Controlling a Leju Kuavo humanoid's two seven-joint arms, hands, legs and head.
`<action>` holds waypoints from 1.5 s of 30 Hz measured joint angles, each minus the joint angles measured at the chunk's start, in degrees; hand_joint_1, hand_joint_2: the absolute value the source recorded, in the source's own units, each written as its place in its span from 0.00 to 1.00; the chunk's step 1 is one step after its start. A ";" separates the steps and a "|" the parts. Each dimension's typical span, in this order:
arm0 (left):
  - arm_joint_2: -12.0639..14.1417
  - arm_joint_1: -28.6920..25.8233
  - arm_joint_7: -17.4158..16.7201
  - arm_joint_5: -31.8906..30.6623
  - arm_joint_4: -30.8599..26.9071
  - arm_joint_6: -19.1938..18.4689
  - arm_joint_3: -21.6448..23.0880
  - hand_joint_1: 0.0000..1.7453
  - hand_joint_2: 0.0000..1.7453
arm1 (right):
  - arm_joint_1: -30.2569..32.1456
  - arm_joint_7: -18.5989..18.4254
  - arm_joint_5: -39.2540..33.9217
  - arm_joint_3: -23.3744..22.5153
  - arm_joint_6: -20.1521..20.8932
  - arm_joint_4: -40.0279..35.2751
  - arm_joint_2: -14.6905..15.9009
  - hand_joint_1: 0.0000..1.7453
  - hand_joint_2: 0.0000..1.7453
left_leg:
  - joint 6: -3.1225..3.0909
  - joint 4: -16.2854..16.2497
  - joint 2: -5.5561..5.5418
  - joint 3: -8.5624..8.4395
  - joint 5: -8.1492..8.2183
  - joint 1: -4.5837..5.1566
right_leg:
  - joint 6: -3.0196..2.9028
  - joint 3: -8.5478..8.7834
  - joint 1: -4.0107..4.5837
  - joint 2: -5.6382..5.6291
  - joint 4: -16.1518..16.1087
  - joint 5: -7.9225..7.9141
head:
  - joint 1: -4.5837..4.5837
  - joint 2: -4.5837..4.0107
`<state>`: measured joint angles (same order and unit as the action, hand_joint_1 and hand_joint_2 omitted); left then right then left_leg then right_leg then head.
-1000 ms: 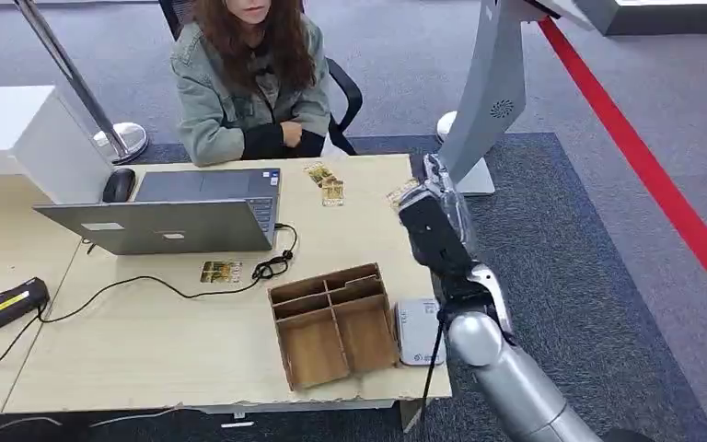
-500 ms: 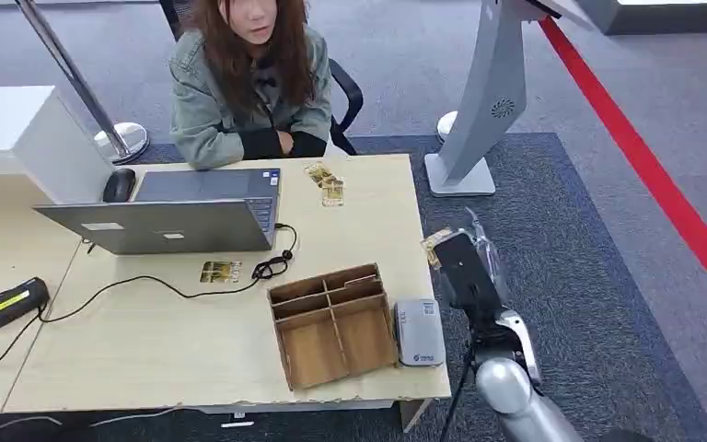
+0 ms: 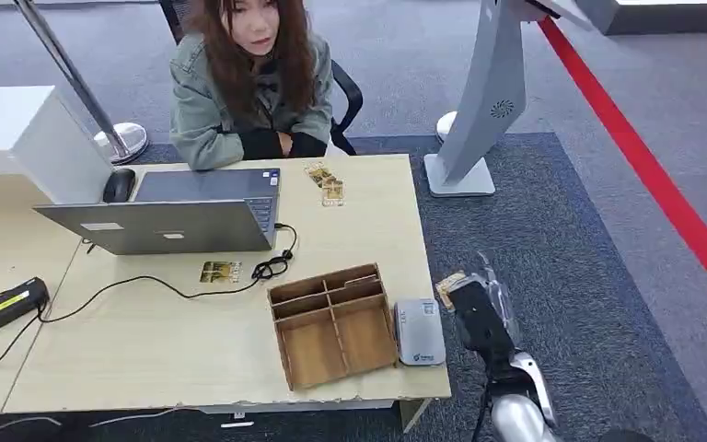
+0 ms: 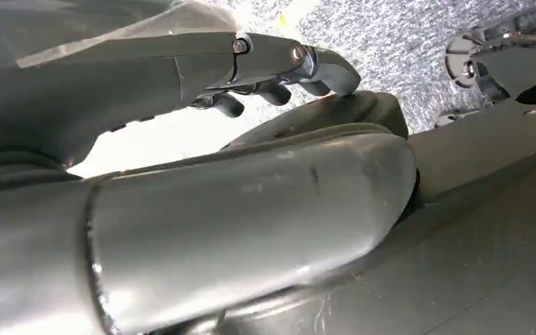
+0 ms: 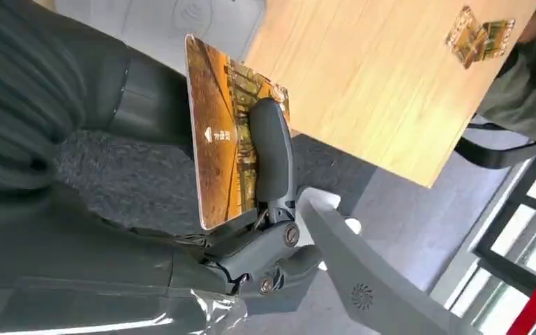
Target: Pass the card to the sensor for recognition and then transmit it.
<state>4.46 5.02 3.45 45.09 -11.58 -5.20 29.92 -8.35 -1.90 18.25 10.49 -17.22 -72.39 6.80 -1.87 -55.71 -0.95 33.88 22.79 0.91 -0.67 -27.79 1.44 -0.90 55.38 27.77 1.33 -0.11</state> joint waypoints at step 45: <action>0.44 0.23 0.00 0.33 0.00 -0.74 0.46 0.00 0.00 | -8.78 -5.72 0.22 -1.25 -2.99 14.91 -2.73 1.00 1.00 | 0.02 0.01 0.15 -0.05 -0.03 0.01 | -0.04 0.00 0.01 -0.13 0.06 -0.03 | 0.00 0.00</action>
<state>4.90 5.26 3.45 45.42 -11.58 -5.95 30.38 -17.13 -7.63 18.47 9.24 -20.22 -57.48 4.07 -1.84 -55.70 -0.80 33.83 22.76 0.91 -0.71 -27.79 1.46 -1.03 55.44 27.73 1.33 -0.11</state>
